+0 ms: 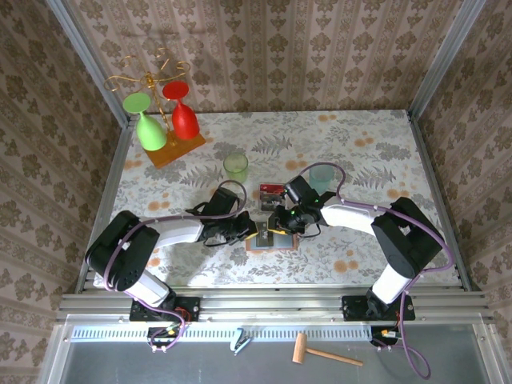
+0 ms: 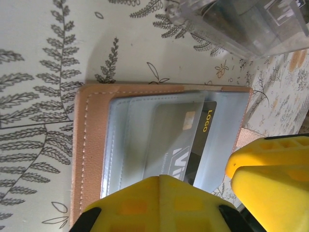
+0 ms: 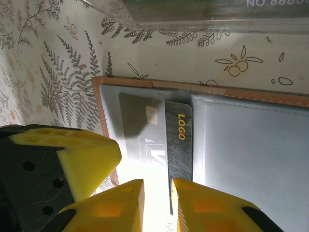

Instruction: Take the credit cards out of the card holder

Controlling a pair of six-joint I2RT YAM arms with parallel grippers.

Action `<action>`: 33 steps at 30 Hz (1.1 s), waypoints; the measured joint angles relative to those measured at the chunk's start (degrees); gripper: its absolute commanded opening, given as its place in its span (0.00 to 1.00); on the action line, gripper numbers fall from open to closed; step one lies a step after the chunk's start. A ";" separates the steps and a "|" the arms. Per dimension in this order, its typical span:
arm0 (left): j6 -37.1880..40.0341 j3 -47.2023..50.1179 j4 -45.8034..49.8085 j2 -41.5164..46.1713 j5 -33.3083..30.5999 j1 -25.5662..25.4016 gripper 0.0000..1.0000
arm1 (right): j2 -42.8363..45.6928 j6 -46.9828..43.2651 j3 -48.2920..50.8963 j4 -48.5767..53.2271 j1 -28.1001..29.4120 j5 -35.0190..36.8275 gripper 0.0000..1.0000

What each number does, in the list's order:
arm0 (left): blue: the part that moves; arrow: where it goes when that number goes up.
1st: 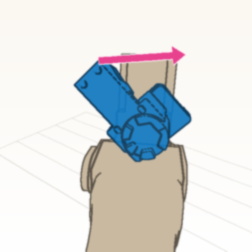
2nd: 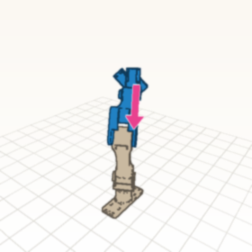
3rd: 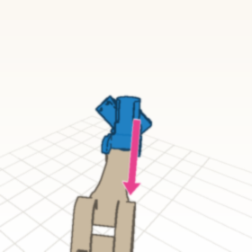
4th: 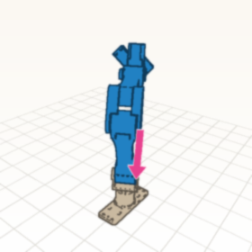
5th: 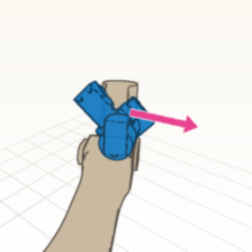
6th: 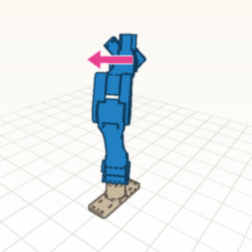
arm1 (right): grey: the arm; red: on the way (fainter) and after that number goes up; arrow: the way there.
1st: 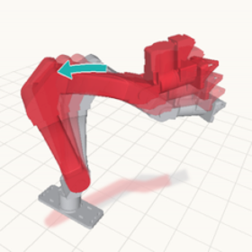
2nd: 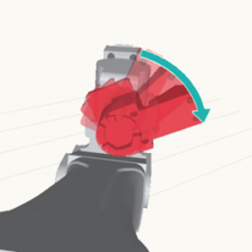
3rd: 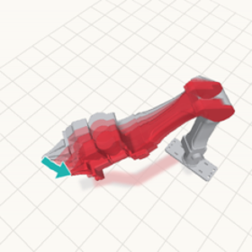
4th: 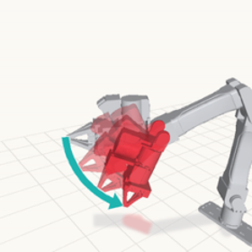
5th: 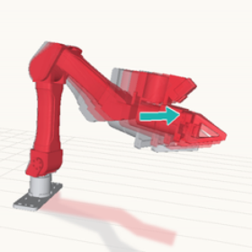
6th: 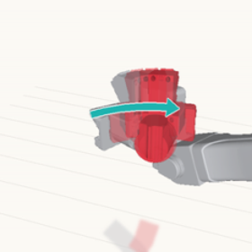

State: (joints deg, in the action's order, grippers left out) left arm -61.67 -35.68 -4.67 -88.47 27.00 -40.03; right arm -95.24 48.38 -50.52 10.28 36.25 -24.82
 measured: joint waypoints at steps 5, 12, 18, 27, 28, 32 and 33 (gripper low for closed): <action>0.00 0.79 -0.09 -0.09 0.00 0.00 0.03 | -0.33 0.22 0.57 -1.11 0.00 -0.68 0.22; 0.00 1.20 -0.50 -0.48 0.02 0.00 0.03 | -0.83 0.90 1.57 -2.25 -0.11 -1.16 0.22; 0.00 1.51 -1.11 -0.48 0.02 0.00 0.03 | -1.68 1.31 2.71 -3.89 -0.20 -1.38 0.21; 0.00 1.60 -1.16 -0.48 0.02 0.00 0.03 | -2.95 2.62 4.42 -7.54 -0.76 -3.10 0.21; 0.00 1.60 -1.18 -0.48 0.02 0.00 0.03 | -2.99 2.82 4.63 -8.02 -0.79 -3.30 0.21; 0.00 1.60 -1.16 -0.48 0.00 0.00 0.03 | -3.02 3.30 5.60 -9.97 -1.03 -4.20 0.21; 0.02 1.60 -1.16 -0.48 0.02 0.00 0.03 | -3.02 3.52 5.84 -10.43 -1.16 -4.39 0.20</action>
State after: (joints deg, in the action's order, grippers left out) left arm -61.65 -34.09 -5.82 -88.95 27.03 -40.03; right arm -98.26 51.90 -44.69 -0.14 35.09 -29.21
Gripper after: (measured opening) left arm 0.051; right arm 0.208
